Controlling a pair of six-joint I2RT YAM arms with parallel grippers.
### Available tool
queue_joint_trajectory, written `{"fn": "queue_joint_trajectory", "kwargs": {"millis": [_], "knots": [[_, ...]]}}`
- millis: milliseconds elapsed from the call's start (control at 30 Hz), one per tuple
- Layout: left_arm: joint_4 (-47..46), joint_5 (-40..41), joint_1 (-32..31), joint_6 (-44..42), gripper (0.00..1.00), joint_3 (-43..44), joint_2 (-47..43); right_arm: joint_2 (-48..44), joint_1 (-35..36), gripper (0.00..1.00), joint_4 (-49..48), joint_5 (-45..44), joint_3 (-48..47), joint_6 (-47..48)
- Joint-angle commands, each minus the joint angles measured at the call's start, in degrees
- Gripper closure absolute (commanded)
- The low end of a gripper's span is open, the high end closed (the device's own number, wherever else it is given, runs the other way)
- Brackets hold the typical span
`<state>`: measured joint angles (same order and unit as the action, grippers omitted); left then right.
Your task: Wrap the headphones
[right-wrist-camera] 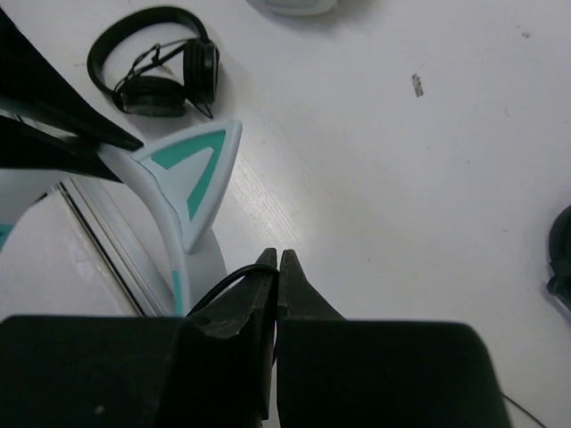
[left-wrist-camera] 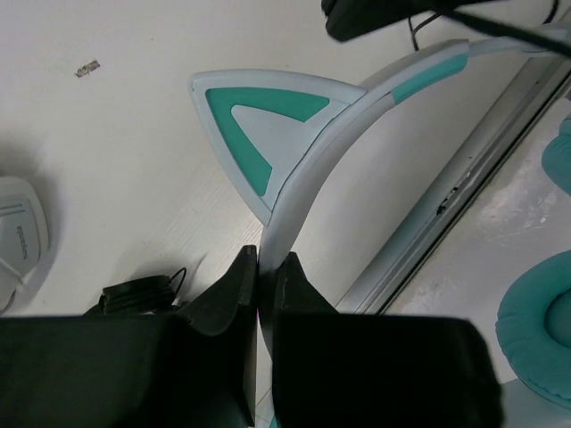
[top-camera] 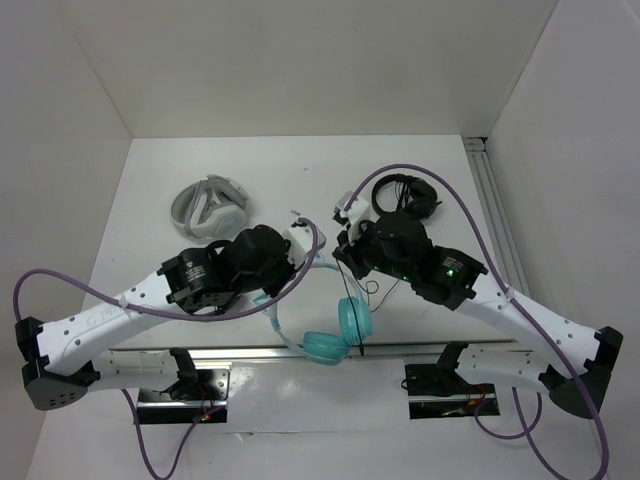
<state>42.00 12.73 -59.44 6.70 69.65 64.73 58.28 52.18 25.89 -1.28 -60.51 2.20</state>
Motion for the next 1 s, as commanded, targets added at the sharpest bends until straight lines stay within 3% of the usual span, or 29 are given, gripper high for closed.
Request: {"fn": "queue_joint_trajectory", "kwargs": {"millis": [0, 433, 667, 700, 733, 867, 967], "knots": [[-4.1, -9.7, -0.7, -2.7, 1.0, 3.5, -3.3, 1.4, 0.8, 1.0, -1.3, -3.4, 0.0, -0.2], [-6.4, -14.0, -0.7, -3.2, 1.0, 3.0, -10.8, 1.9, 0.8, 1.0, -5.4, -4.2, 3.5, -0.2], [-7.8, -9.3, -0.7, 1.0, 1.0, 4.6, -14.1, 2.5, -0.2, 1.0, -11.7, 4.3, 6.4, -0.7], [-8.7, -9.3, -0.7, 2.0, 1.0, 4.6, -14.1, 2.5, -0.2, 0.98, -15.0, 5.4, 7.1, -0.7], [-9.6, -9.3, -0.7, 3.3, 1.0, 4.6, -15.5, 2.5, -0.8, 0.85, -17.0, 7.3, 7.8, -1.2], [-12.8, -9.3, -0.7, 5.3, 1.0, 4.0, -16.3, 3.1, -1.4, 0.52, -26.7, 12.9, 10.6, -2.5], [-12.8, -8.0, -0.7, 6.7, 1.0, 4.0, -16.3, 5.7, -1.9, 0.5, -33.2, 16.2, 11.1, -3.3]]}}
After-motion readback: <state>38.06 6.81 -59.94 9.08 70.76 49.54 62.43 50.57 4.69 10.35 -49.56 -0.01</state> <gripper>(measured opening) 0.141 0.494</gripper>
